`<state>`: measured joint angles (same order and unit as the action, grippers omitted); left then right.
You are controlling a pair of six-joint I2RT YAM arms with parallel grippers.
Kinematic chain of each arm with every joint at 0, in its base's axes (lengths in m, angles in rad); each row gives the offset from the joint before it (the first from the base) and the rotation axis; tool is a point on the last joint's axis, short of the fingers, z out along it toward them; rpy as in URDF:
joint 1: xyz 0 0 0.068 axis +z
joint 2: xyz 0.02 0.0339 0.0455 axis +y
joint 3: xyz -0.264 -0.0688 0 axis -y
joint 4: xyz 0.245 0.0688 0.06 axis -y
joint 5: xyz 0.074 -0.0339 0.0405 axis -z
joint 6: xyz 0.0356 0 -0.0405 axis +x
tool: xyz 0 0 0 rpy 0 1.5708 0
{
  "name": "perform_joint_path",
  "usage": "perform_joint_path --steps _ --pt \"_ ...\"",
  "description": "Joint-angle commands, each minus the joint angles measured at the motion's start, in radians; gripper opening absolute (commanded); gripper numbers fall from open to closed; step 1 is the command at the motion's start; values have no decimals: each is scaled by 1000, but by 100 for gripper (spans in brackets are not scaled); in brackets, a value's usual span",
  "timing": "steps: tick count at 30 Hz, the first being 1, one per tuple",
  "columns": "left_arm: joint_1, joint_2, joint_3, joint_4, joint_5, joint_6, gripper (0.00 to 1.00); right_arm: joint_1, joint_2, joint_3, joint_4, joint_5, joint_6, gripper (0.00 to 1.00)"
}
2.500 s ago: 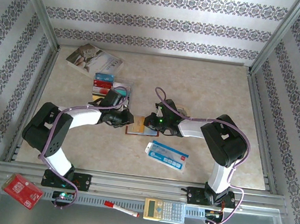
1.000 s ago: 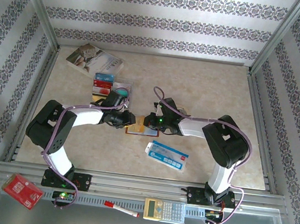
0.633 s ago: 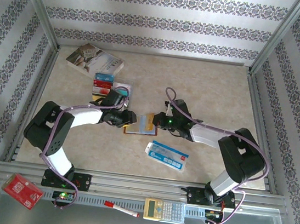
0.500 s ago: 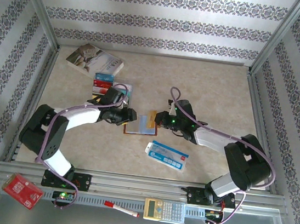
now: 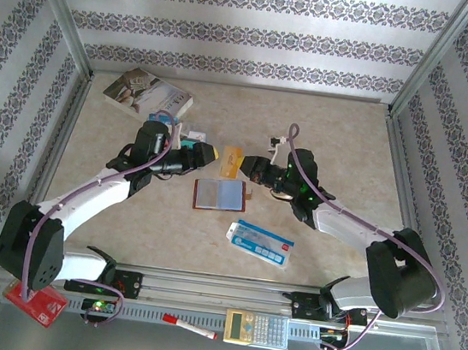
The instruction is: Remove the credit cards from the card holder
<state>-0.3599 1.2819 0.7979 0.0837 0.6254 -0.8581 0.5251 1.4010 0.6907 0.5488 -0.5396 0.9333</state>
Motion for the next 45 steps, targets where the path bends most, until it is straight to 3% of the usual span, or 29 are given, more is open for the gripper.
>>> perform_joint_path --steps 1,11,18,21,33,40,45 --pt "-4 -38 45 30 60 -17 76 -13 -26 6 148 -61 93 0" --pt "-6 -39 59 160 75 -79 68 -16 10 9 318 -109 208 0" --pt "-6 -48 29 271 129 -113 43 -19 40 27 355 -130 236 0" --pt "-6 -61 18 299 137 -116 39 -20 52 33 369 -135 245 0" --pt "-5 -54 17 288 132 -104 34 -20 81 38 416 -160 277 0" --pt "-6 -42 22 289 140 -109 21 -20 92 34 428 -166 286 0" --pt "-5 -41 24 280 140 -94 7 -22 95 29 427 -164 286 0"
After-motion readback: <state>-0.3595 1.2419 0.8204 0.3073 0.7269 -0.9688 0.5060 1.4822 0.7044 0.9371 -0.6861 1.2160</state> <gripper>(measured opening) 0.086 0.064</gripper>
